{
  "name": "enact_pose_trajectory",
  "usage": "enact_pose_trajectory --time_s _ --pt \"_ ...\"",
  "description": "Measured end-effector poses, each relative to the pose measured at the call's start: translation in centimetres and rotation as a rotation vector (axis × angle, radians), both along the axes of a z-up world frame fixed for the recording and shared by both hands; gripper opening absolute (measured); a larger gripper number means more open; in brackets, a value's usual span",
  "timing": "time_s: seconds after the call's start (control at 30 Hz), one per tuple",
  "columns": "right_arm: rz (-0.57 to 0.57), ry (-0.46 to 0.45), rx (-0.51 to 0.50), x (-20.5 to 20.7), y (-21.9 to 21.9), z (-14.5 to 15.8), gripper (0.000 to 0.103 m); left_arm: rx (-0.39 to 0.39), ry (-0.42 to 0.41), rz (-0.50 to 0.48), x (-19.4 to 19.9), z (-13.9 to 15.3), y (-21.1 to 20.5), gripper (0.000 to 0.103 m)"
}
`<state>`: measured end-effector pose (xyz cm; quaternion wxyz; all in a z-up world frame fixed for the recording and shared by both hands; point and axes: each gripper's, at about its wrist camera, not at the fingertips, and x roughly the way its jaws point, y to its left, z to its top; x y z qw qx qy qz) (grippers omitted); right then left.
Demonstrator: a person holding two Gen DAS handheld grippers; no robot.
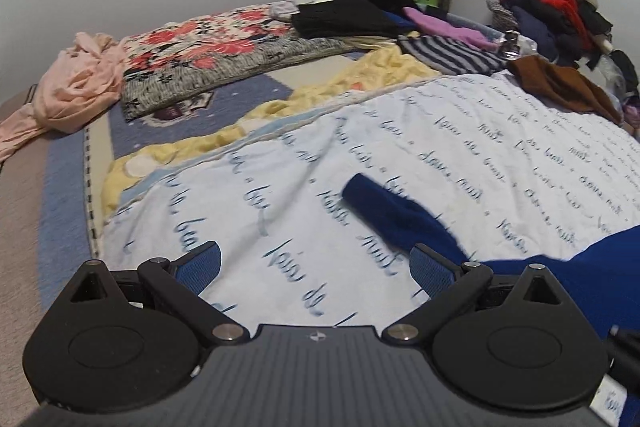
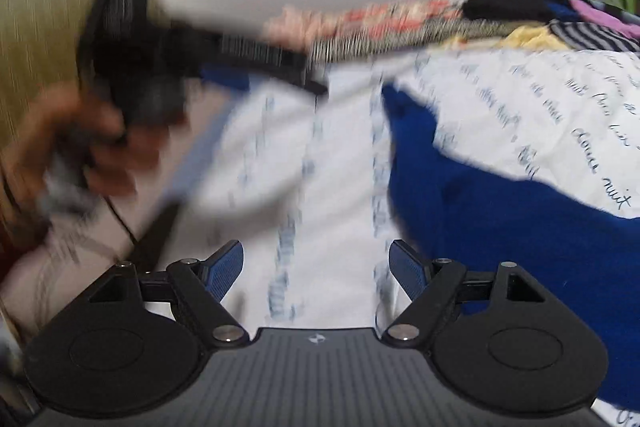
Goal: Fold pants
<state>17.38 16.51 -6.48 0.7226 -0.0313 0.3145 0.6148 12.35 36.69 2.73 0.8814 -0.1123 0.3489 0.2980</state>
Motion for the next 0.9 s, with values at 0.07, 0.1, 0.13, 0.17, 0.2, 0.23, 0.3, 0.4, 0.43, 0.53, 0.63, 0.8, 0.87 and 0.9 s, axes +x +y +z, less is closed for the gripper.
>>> enact_pose_trajectory --time_s 0.07,0.1,0.13,0.17,0.2,0.23,0.3,0.4,0.43,0.53,0.63,0.8,0.87,0.9 --pt "-0.127 0.025 -0.023 1.8 0.1 0.2 0.081 -0.022 0.004 -0.005 1.2 0.1 0.2 0.100" --pt "-0.174 0.050 -0.068 2.8 0.7 -0.2 0.081 -0.016 0.013 -0.010 2.0 0.2 0.3 0.100" --pt "-0.186 0.080 -0.105 3.5 1.3 -0.8 0.081 -0.001 0.031 0.004 2.6 0.2 0.3 0.100" --pt "-0.176 0.119 -0.136 4.0 2.1 -1.5 0.081 0.010 0.044 0.033 3.1 0.3 0.3 0.100" --pt "-0.160 0.140 -0.146 4.1 2.8 -2.0 0.082 0.011 0.039 0.055 3.0 0.6 0.4 0.100" --pt "-0.136 0.138 -0.131 3.5 3.4 -2.2 0.082 0.008 0.018 0.066 2.8 0.9 0.5 0.100" --pt "-0.029 0.119 -0.088 1.5 4.5 -2.0 0.083 0.011 -0.017 0.089 2.0 1.3 0.7 0.101" --pt "0.107 -0.016 -0.092 -2.3 5.9 -1.6 0.091 0.014 0.000 0.117 1.2 1.1 1.4 0.101" --pt "0.135 -0.057 -0.102 -3.0 5.9 -1.7 0.091 0.003 0.010 0.120 0.9 0.8 1.8 0.101" --pt "0.214 -0.001 -0.100 -3.0 4.8 -2.0 0.090 -0.042 0.026 0.117 0.1 0.1 2.8 0.100" --pt "0.238 0.011 -0.097 -3.4 3.7 -2.0 0.089 -0.073 0.028 0.103 -0.3 -0.7 3.0 0.100" --pt "0.087 -0.112 -0.092 -4.0 2.4 -1.0 0.089 -0.310 -0.026 -0.006 0.5 -2.2 3.8 0.090" --pt "0.016 -0.190 -0.125 -4.2 1.9 -0.7 0.089 -0.466 -0.067 -0.042 0.9 -3.1 4.4 0.086" --pt "-0.008 -0.215 -0.134 -4.3 1.7 -0.6 0.089 -0.524 -0.076 -0.043 1.3 -3.6 4.7 0.084"
